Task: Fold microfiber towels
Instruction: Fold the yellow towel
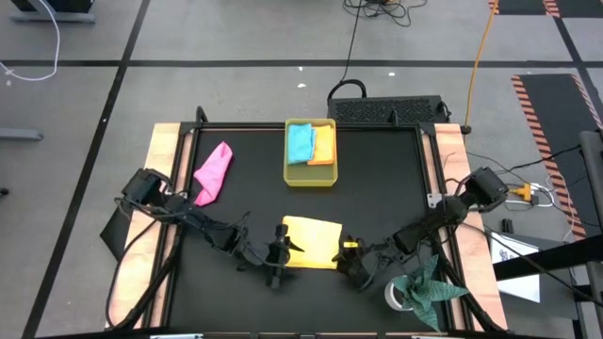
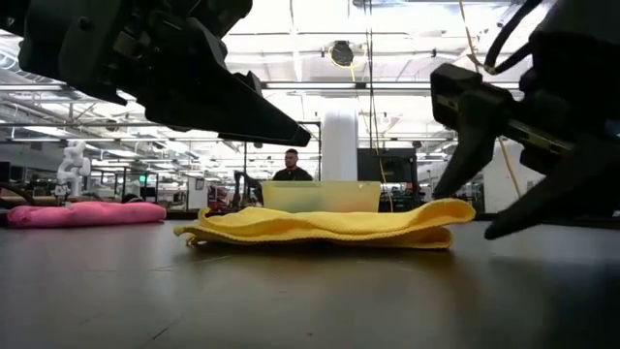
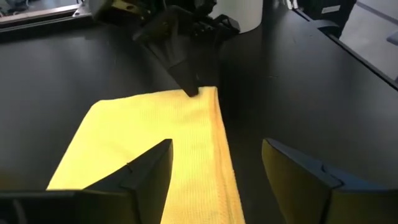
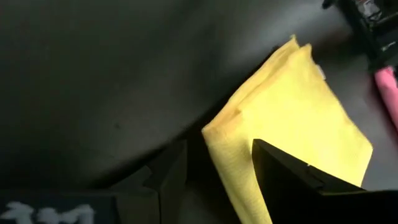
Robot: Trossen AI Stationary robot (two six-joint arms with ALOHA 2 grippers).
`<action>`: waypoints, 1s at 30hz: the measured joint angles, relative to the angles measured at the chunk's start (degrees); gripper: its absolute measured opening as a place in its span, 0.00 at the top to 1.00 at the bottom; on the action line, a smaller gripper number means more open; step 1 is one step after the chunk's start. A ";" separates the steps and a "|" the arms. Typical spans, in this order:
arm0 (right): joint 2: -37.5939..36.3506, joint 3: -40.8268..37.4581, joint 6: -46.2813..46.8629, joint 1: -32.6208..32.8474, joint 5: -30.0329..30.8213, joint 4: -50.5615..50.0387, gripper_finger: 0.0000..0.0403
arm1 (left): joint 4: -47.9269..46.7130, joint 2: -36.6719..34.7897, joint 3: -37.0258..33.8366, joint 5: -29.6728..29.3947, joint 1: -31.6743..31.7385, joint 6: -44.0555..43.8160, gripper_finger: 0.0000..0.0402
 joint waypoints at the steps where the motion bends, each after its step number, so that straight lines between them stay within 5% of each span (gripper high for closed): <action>1: 0.22 0.00 -0.40 -0.12 -0.06 0.91 0.58 | 0.04 0.00 0.00 -0.01 0.05 0.26 0.37; 12: 0.59 0.00 -0.77 -1.72 0.83 4.85 0.98 | 5.30 0.90 0.00 -6.15 -1.50 15.96 0.37; 19: -2.00 0.02 0.66 -2.12 15.46 13.33 0.98 | 5.62 0.92 0.00 -8.22 -0.59 14.18 0.37; 30: -2.39 0.04 6.29 -4.77 18.22 18.64 1.00 | 6.51 0.96 0.00 -4.55 4.49 8.21 0.37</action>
